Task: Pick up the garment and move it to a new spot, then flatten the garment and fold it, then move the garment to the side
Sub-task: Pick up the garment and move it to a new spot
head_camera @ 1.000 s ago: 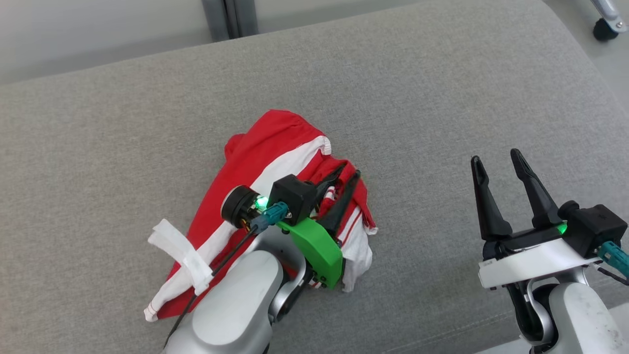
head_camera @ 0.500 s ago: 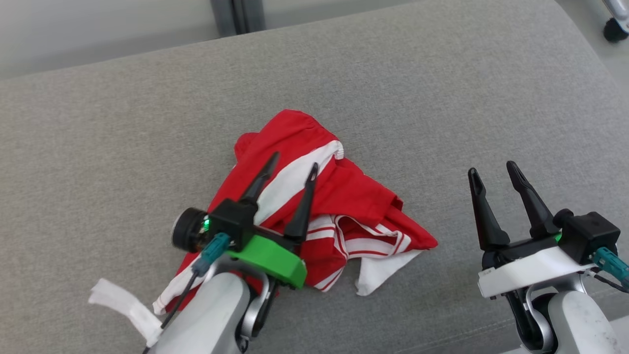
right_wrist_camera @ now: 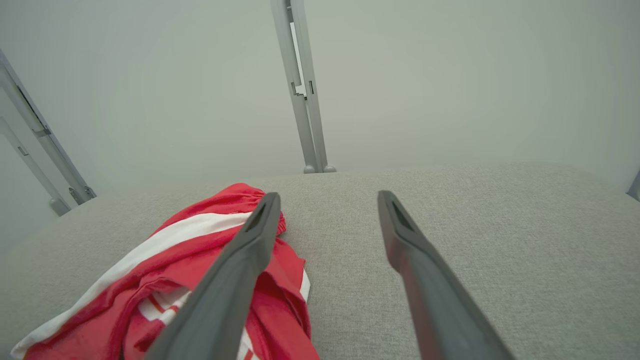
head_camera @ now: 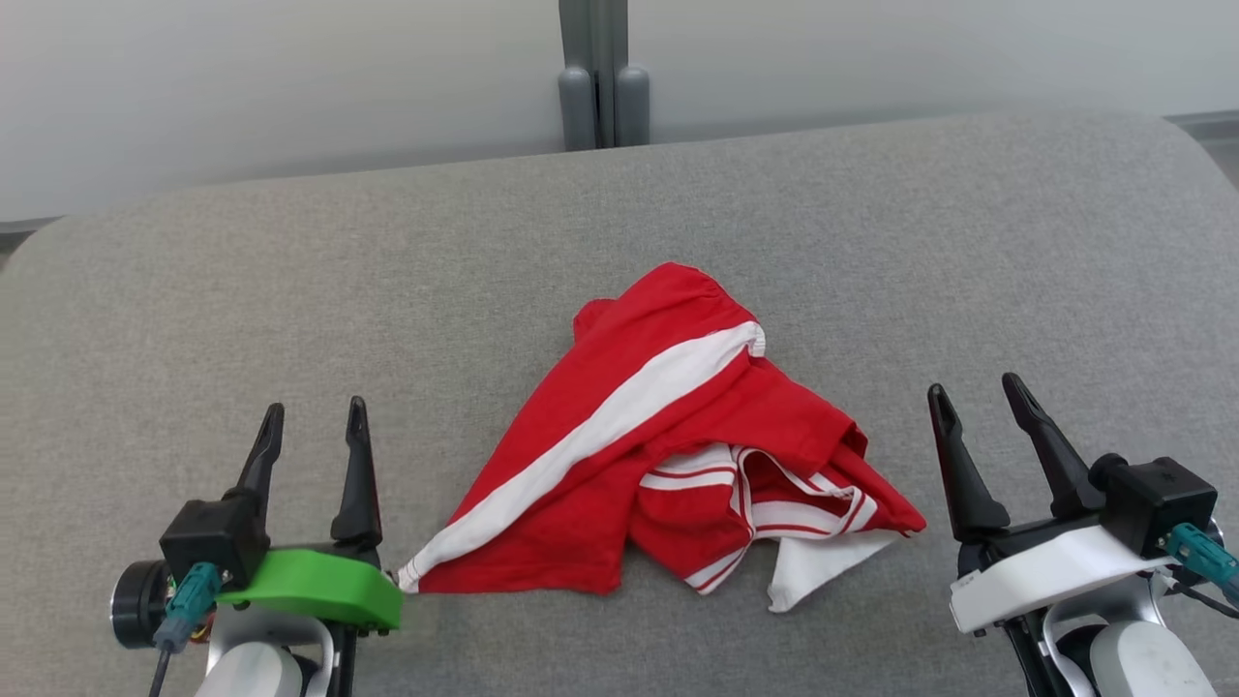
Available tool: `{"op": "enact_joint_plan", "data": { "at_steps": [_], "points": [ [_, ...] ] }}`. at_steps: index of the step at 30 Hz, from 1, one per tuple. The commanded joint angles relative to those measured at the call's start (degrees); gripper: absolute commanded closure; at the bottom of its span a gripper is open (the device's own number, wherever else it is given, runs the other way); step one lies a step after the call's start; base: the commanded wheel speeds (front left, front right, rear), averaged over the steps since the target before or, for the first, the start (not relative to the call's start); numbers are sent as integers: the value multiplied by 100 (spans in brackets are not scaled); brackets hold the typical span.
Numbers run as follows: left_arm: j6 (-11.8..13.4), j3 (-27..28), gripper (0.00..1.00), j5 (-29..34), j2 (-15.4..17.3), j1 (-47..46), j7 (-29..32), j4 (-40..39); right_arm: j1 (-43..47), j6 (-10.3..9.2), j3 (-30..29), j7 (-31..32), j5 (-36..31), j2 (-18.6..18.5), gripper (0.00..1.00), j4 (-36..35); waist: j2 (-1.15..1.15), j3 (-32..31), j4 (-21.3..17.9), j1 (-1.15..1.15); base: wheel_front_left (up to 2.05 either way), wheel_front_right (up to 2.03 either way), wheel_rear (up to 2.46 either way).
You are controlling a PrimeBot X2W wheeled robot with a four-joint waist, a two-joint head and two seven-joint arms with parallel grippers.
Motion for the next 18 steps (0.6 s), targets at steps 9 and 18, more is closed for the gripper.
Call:
{"op": "enact_joint_plan", "data": {
  "at_steps": [9,18],
  "points": [
    [26,106,0,173,119,499,-17,-115,367,2,-92,176,-45,45,0,-164,0,-415,110,0,0,0,0],
    [30,78,0,206,110,542,-17,-90,403,2,-95,244,-37,72,0,-231,0,-455,91,0,0,0,0]
  ]
}}
